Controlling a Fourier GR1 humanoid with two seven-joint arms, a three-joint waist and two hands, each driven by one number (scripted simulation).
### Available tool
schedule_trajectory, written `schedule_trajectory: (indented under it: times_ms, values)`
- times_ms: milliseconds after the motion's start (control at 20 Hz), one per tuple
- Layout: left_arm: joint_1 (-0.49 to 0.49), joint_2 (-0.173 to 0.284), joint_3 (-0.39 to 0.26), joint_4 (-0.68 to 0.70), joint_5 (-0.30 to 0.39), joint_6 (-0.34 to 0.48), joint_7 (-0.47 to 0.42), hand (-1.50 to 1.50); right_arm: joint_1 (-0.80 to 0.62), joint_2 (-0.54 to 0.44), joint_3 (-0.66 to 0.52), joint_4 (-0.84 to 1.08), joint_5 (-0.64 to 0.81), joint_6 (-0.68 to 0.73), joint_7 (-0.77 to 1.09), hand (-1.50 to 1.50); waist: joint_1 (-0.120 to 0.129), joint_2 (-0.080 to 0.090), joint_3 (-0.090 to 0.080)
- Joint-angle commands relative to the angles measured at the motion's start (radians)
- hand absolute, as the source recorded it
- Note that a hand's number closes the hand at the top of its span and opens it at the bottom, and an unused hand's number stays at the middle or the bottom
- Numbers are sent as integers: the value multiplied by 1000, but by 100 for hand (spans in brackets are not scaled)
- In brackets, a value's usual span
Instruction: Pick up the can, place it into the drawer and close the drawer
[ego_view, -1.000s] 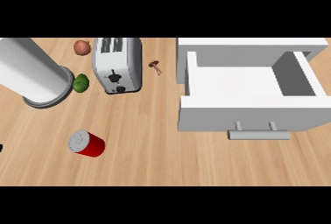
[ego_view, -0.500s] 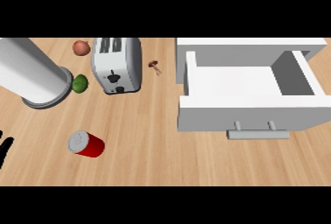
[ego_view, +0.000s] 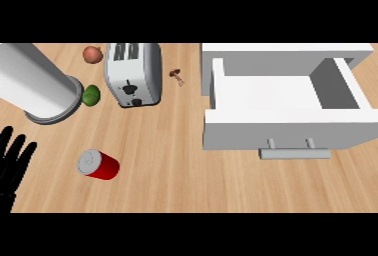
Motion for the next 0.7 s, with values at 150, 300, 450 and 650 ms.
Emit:
schedule_trajectory:
  times_ms: [150,300,450,650]
  values:
    - [14,-11,-89,140,-54,29,-121,-150,66,15,-82,-38,-45,89,4,-150,-1,-1,0]
    - [-65,-7,-38,237,-82,7,-141,-150,14,-42,-141,12,-114,103,48,-150,-1,0,0]
    - [10,-11,-81,211,-89,25,-196,-150,33,70,-70,-29,10,107,12,-150,3,0,0]
    - [-40,-11,-91,436,-115,37,-339,-150,1,70,-90,-12,-1,103,15,-150,1,1,0]
